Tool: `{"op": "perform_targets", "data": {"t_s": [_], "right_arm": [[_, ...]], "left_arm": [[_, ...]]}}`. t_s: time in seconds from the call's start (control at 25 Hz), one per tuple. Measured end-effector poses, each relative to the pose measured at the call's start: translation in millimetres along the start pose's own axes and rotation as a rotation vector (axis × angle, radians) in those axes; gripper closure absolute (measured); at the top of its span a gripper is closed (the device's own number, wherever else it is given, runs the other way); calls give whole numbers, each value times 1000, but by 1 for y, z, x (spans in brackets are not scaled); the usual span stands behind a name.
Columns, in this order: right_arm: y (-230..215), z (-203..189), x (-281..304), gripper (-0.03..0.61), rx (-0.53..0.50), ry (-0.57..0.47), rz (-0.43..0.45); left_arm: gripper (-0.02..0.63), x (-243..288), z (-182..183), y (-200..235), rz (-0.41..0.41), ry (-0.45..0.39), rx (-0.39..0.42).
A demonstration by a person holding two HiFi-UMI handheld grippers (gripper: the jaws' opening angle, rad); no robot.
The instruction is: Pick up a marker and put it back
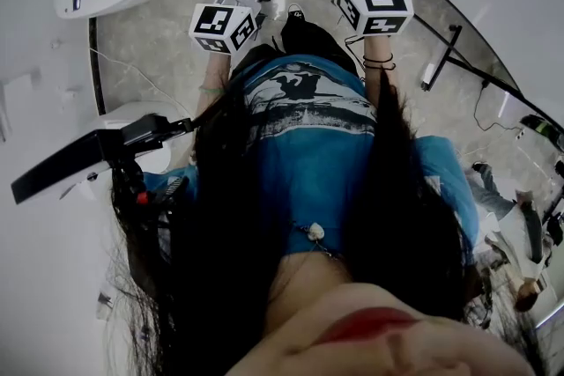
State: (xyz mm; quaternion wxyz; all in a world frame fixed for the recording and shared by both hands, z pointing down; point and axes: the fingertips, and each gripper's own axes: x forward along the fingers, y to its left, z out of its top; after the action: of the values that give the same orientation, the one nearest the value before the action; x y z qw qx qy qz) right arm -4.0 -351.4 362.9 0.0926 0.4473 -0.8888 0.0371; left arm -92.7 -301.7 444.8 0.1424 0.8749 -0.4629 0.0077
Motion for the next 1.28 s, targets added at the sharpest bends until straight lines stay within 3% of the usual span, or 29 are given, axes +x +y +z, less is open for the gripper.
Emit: {"op": "perform_targets", "data": {"t_s": [0.56, 0.96, 1.28], "right_arm": [[-17, 11, -30, 508, 66, -65, -42], [-9, 11, -27, 508, 91, -71, -20], [-7, 10, -25, 508, 93, -65, -9]], "left_arm": [[614, 3, -7, -10, -43, 38, 0], [615, 3, -11, -14, -71, 59, 42], [614, 3, -6, -12, -66, 24, 10]]}}
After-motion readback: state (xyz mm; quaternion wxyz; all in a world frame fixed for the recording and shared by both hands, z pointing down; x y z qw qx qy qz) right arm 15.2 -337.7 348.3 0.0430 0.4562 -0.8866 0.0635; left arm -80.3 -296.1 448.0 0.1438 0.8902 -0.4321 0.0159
